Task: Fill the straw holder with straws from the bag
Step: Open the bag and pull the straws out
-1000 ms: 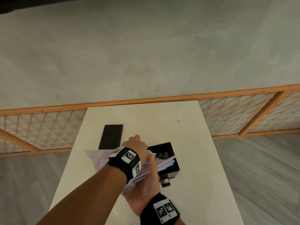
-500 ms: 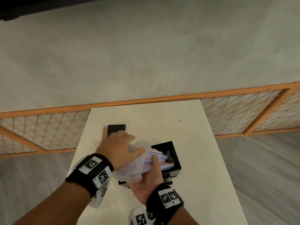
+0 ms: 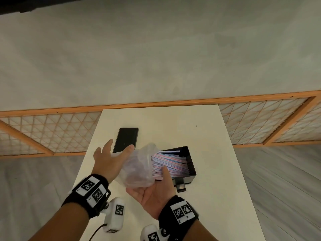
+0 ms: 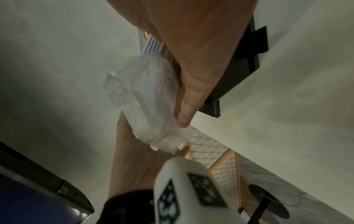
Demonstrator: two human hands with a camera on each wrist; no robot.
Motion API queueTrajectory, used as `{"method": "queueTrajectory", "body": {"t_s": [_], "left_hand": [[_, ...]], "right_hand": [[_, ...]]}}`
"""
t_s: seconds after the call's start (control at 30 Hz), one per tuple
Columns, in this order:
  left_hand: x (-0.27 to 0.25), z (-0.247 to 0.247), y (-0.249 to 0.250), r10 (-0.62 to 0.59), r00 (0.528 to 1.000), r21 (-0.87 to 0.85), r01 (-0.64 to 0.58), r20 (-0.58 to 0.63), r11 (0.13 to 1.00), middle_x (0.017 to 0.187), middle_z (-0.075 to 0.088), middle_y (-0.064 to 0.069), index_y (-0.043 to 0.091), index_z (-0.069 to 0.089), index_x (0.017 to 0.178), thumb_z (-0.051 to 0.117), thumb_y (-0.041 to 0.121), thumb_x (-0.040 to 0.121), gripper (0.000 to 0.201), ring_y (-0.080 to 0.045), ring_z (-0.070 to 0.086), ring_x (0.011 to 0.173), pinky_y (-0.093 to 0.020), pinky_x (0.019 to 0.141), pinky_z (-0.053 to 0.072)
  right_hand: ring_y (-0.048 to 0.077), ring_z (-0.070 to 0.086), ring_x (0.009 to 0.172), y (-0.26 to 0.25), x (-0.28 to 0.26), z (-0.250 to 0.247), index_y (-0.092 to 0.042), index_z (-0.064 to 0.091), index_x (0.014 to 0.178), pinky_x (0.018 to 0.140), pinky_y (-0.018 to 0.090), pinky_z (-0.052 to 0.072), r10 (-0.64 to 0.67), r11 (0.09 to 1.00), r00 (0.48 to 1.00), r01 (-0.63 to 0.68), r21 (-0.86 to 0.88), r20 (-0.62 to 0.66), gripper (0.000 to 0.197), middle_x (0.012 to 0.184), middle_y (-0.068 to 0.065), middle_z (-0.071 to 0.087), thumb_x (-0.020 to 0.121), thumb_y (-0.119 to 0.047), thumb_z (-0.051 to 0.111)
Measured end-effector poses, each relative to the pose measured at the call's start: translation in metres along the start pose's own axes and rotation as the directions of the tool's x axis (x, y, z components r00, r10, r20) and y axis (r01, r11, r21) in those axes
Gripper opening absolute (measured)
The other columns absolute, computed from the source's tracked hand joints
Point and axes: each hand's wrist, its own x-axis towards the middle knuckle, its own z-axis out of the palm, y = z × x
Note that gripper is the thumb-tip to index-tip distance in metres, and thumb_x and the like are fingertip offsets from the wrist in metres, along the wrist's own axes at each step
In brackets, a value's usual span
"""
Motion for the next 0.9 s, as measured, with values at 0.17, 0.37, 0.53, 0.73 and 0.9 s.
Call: {"method": "queueTrajectory", "body": {"t_s": [0.17,0.37,0.53,0.73,0.9], "left_hand": [[-0.006,0.013,0.019,0.101,0.995,-0.122,-0.102,-0.009,0.987,0.16,0.035,0.0,0.029,0.039,0.153,0.073,0.063,0.082,0.086,-0.022,0.038,0.145,-0.038,0.109,0.038],[0.0,0.024,0.028,0.204,0.977,-0.05,-0.202,0.059,0.978,0.146,0.05,0.006,0.027,0.054,0.138,0.072,0.054,0.086,0.061,-0.014,0.048,0.131,-0.034,0.106,0.042],[0.0,0.025,0.016,0.258,0.952,0.083,-0.274,0.167,0.958,0.14,0.051,0.008,0.028,0.052,0.138,0.071,0.054,0.086,0.061,-0.01,0.051,0.121,-0.03,0.101,0.042],[-0.006,0.024,0.002,0.256,0.902,0.014,-0.278,0.349,0.96,0.148,0.04,0.008,0.028,0.042,0.148,0.058,0.032,0.097,0.054,-0.013,0.046,0.13,-0.038,0.112,0.041],[-0.004,0.024,0.016,0.332,0.901,-0.174,-0.293,0.278,0.94,0.141,0.052,0.003,0.03,0.041,0.149,0.047,0.008,0.1,0.055,-0.01,0.053,0.122,-0.037,0.113,0.041]], "right_hand": [[0.041,0.061,0.119,0.007,-0.012,0.004,-0.004,0.056,0.139,0.11,0.051,0.044,0.035,0.991,0.999,-0.035,-0.131,-0.005,0.103,0.132,0.029,0.062,0.084,-0.087,0.033],[0.039,0.068,0.114,-0.002,-0.031,-0.013,0.004,0.05,0.139,0.106,0.051,0.049,0.078,0.897,0.991,-0.119,-0.425,-0.111,0.116,0.123,0.027,0.068,0.075,-0.093,0.04],[0.025,0.073,0.079,-0.017,-0.061,-0.037,-0.008,0.068,0.103,0.081,0.036,0.059,-0.179,0.617,0.961,-0.058,-0.785,-0.211,0.079,0.09,0.009,0.078,0.078,-0.081,0.051],[0.004,0.059,0.111,-0.023,-0.074,-0.043,-0.038,0.021,0.15,0.094,0.019,0.049,-0.475,-0.299,0.855,0.069,-0.952,0.211,0.082,0.138,-0.014,0.047,0.084,-0.048,0.069],[0.012,0.061,0.107,-0.014,-0.044,-0.024,-0.044,-0.008,0.156,0.087,0.027,0.053,-0.471,-0.523,0.774,0.141,-0.841,0.423,0.094,0.132,-0.008,0.053,0.091,-0.045,0.061]]}}
